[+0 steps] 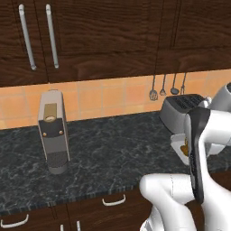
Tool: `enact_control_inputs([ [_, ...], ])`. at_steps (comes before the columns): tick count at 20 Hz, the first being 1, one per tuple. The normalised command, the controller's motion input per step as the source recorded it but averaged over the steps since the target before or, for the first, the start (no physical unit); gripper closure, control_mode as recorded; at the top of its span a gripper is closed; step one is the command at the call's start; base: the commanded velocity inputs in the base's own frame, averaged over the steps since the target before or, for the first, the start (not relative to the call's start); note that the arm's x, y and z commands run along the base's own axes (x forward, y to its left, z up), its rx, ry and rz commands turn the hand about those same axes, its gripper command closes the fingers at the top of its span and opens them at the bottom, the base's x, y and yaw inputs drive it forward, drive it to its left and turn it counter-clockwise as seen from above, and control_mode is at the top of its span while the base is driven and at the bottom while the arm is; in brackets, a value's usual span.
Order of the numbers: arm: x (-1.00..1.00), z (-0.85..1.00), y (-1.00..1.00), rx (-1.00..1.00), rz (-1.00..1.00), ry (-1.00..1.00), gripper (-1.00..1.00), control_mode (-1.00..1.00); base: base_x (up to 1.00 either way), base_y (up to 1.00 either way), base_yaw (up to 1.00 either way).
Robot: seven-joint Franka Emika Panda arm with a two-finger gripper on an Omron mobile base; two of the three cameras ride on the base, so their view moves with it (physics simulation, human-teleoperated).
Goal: Take the meat container that has the chicken drumstick and place it on the second highest rack of the freezer. Then take the vegetable container that has the avocado and squash and place it on the highest rack of the freezer.
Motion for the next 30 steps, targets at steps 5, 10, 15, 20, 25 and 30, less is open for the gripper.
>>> enact_control_inputs([
  [5,0.74,-0.30,-0.83,0.06,0.00,0.23,-1.00,-1.00,0.00,0.00,0.00],
  [10,0.36,-0.77,-0.75,0.00,0.06,0.20,-1.00,-1.00,0.00,0.00,0.00],
  [15,0.25,-0.83,-0.70,0.00,0.17,-0.01,-1.00,-1.00,0.00,0.00,0.00],
  [20,0.38,-0.43,-0.33,0.00,0.29,0.13,-1.00,-1.00,0.00,0.00,0.00],
  [25,0.25,-0.75,-0.13,0.00,0.12,0.01,-1.00,-1.00,0.00,0.00,0.00],
  [30,0.09,-0.75,0.01,0.00,0.00,0.02,-1.00,-1.00,0.00,0.00,0.00],
])
